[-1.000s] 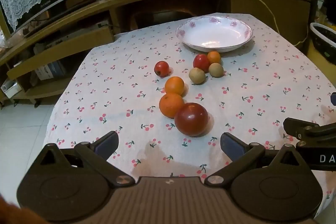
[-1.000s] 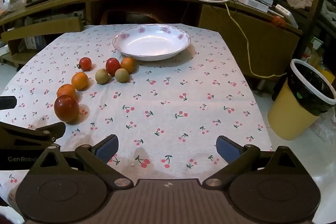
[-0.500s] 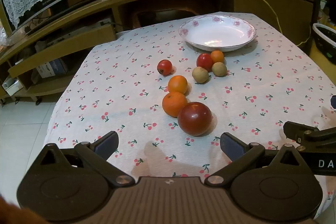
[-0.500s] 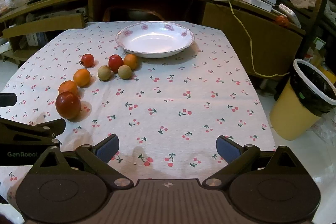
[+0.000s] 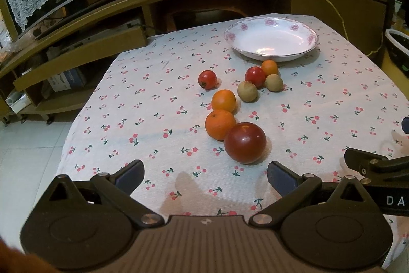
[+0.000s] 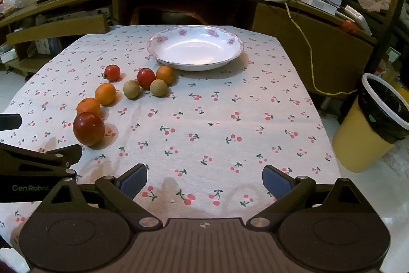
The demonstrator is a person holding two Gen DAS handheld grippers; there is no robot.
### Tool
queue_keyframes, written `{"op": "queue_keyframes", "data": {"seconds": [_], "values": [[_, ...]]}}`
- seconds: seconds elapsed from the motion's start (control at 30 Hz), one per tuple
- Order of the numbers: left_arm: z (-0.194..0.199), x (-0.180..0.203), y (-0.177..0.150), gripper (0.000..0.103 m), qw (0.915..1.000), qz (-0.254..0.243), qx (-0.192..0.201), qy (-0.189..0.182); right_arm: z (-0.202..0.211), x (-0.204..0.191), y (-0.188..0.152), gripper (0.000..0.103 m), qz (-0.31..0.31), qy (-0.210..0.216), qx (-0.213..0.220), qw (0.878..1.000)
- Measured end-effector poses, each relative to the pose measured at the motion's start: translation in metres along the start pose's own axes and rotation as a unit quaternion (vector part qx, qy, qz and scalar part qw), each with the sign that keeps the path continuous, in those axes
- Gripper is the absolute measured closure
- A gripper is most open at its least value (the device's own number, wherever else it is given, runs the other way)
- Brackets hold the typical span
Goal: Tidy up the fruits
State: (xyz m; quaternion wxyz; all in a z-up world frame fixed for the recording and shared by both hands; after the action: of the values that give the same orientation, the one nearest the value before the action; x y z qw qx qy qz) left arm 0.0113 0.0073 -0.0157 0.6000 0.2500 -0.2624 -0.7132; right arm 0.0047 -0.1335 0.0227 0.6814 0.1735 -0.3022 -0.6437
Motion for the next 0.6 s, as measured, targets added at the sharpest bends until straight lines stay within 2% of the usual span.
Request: {"op": "queue_keyframes", "data": {"seconds": [0.6], "values": [[-0.0019,-0.0055,-0.0008,0.000,1.0000,-0.006,0.004,0.002,-0.0022,-0.0066,0.0020,0.012,0.013,0.014,-0.005,1.000]]}}
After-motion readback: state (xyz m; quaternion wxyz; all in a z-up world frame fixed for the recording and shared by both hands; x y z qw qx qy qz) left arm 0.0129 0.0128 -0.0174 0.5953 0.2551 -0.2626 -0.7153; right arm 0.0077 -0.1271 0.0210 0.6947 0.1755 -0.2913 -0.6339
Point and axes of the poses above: each gripper's, at about its wrist camera, not at the fingertips, and z roughly against the way its jaws point, x to its right, y to its top, the point moved 1 cm from there along -z, roughly the way its jaws point, and after that the axes turned 7 degrees about -y, right-handed, at the moved point
